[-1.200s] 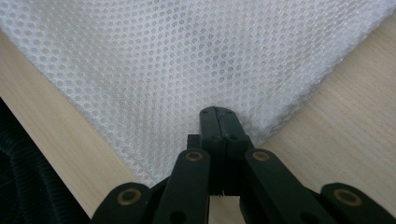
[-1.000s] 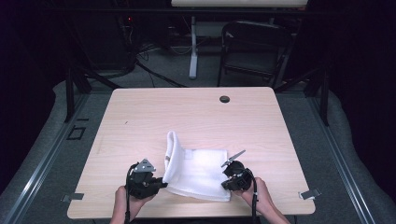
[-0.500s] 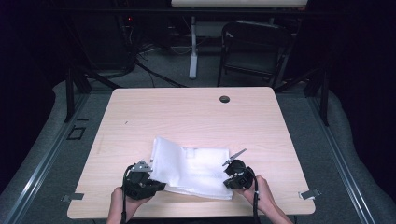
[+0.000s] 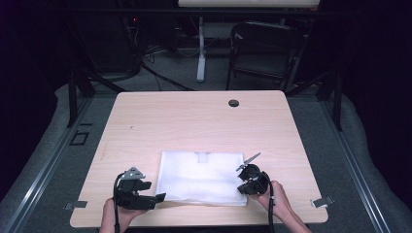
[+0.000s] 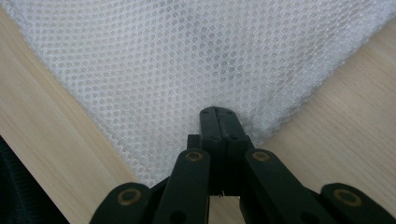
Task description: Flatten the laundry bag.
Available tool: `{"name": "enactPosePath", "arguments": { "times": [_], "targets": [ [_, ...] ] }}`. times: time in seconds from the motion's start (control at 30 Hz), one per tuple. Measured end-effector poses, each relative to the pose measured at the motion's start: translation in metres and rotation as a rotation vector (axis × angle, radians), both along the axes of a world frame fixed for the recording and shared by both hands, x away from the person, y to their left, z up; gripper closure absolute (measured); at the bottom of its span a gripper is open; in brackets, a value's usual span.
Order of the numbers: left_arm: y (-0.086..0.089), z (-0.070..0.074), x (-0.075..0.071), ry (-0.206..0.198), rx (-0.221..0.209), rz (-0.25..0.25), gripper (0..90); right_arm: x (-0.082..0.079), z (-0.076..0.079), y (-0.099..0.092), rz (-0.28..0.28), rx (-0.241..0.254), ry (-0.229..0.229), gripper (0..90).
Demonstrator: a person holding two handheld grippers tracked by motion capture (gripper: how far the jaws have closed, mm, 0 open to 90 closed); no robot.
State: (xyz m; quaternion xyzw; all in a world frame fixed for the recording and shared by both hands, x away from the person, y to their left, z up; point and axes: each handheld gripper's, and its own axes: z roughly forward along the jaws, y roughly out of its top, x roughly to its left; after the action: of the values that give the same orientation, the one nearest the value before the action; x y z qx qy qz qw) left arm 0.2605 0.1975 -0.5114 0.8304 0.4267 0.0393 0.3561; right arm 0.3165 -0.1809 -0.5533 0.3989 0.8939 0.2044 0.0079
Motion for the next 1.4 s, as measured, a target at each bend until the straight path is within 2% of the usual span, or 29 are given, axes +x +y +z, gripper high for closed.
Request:
{"name": "enactPosePath", "arguments": {
  "times": [0.2,0.23,0.27,0.43,0.47,0.5,0.57,0.6,0.67,0.7,0.73,0.77,0.8,0.83,0.97,1.0,1.13,1.23,1.33,1.4],
  "targets": [
    [-0.016,-0.001,0.008,-0.013,-0.002,-0.056,20.9,0.005,0.002,-0.007,0.017,-0.023,0.002,90.0],
    [-0.021,0.0,0.009,-0.021,0.003,-0.068,20.8,0.005,0.001,-0.008,0.018,-0.015,0.003,90.0],
    [-0.027,0.0,0.009,-0.035,0.005,-0.103,20.1,0.005,0.001,-0.011,0.015,-0.002,-0.002,90.0],
    [-0.042,-0.004,0.013,-0.04,0.014,-0.14,19.4,0.005,0.001,-0.012,0.009,0.002,-0.001,89.0],
    [-0.044,-0.004,0.014,-0.045,0.027,-0.148,19.2,0.005,0.002,-0.012,0.011,0.008,0.005,83.0],
    [-0.046,-0.004,0.015,-0.049,0.022,-0.158,18.8,0.004,0.002,-0.012,0.001,0.029,0.004,78.2],
    [-0.049,-0.003,0.017,-0.052,0.026,-0.159,17.3,0.001,0.012,-0.013,0.021,0.034,-0.021,57.2],
    [-0.05,-0.003,0.018,-0.052,0.015,-0.156,17.3,0.001,0.012,-0.013,0.021,0.034,-0.021,57.2],
    [-0.052,-0.004,0.019,-0.055,0.02,-0.155,15.9,-0.001,0.016,-0.013,0.007,0.031,-0.038,42.7],
    [-0.053,-0.004,0.02,-0.054,0.029,-0.166,15.7,-0.004,0.017,-0.013,-0.011,0.052,-0.049,36.9],
    [-0.054,-0.005,0.021,-0.053,0.029,-0.168,15.2,-0.004,0.02,-0.014,-0.001,0.028,-0.046,31.7],
    [-0.055,-0.006,0.022,-0.05,0.033,-0.171,14.7,-0.005,0.023,-0.016,-0.016,0.019,-0.052,20.4],
    [-0.056,-0.007,0.023,-0.049,0.032,-0.169,14.7,-0.005,0.023,-0.016,-0.016,0.019,-0.052,20.4],
    [-0.058,-0.007,0.025,-0.05,0.027,-0.175,12.4,-0.008,0.027,-0.018,-0.025,0.03,-0.06,14.2],
    [-0.066,-0.007,0.03,-0.056,0.027,-0.187,12.3,-0.011,0.032,-0.021,-0.034,0.046,-0.064,9.4],
    [-0.068,-0.008,0.031,-0.055,0.035,-0.195,12.3,-0.012,0.033,-0.022,-0.029,0.026,-0.072,7.9],
    [-0.078,-0.012,0.034,-0.047,0.044,-0.221,11.3,-0.019,0.038,-0.027,-0.043,0.02,-0.062,2.3],
    [-0.085,-0.015,0.035,-0.045,0.053,-0.243,11.6,-0.023,0.04,-0.031,-0.054,0.03,-0.063,2.6],
    [-0.093,-0.018,0.037,-0.039,0.072,-0.28,13.6,-0.027,0.042,-0.035,-0.072,0.066,-0.068,3.7],
    [-0.099,-0.02,0.036,-0.029,0.068,-0.3,14.8,-0.029,0.04,-0.035,-0.073,0.063,-0.068,4.2]
  ]
}}
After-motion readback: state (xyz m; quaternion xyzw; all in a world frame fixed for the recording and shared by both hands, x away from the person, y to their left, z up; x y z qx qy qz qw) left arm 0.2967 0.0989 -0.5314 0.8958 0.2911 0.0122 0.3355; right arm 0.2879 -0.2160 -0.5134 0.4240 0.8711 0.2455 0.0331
